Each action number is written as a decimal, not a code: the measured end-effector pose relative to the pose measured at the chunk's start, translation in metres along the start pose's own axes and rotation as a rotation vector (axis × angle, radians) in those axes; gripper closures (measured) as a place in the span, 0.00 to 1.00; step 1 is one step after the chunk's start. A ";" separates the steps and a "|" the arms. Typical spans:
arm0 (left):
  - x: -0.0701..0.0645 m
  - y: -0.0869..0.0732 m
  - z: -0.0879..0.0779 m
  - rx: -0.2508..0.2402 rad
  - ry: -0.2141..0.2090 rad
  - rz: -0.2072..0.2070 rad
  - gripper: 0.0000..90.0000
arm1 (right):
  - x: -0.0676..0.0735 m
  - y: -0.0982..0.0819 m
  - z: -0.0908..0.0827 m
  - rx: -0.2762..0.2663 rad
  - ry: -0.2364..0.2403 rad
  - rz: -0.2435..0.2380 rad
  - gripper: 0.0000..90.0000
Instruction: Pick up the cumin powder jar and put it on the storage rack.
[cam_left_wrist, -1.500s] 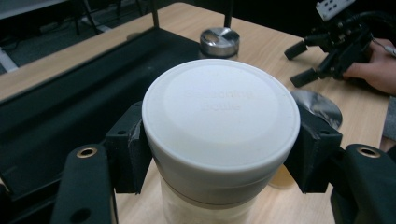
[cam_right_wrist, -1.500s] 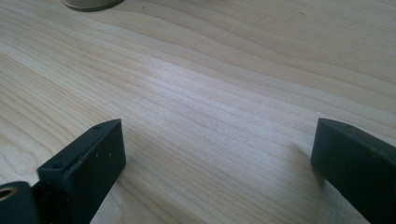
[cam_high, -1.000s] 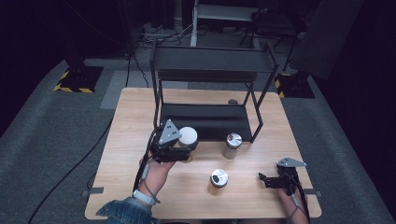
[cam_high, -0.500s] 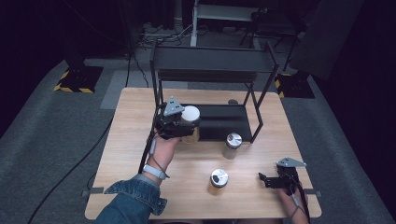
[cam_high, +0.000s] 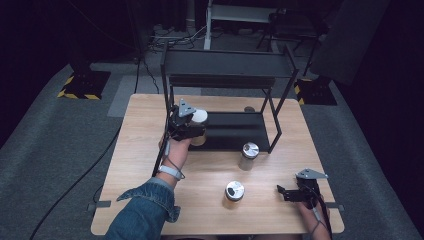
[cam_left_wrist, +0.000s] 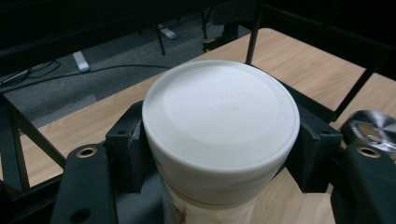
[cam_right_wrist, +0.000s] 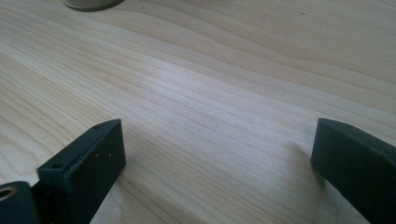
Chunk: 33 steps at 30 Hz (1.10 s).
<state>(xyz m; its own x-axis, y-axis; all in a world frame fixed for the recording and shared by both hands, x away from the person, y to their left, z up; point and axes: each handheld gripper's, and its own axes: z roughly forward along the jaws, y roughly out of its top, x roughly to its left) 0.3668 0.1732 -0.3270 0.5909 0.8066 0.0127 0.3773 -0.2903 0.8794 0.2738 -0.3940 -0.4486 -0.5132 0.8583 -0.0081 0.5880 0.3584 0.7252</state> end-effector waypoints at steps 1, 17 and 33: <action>0.001 -0.001 0.003 0.003 0.003 -0.002 0.37 | 0.000 0.000 0.000 0.000 0.000 0.000 0.03; 0.012 -0.010 0.044 0.059 0.018 -0.036 0.37 | 0.000 0.000 0.000 0.000 0.000 -0.001 0.03; 0.016 -0.016 0.060 0.083 0.020 -0.042 0.36 | 0.000 0.000 0.000 0.000 0.000 0.000 0.03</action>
<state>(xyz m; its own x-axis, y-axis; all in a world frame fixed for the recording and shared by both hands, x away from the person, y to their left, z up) 0.4132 0.1594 -0.3693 0.5594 0.8288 -0.0131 0.4595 -0.2969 0.8371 0.2738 -0.3939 -0.4486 -0.5130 0.8584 -0.0083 0.5880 0.3584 0.7252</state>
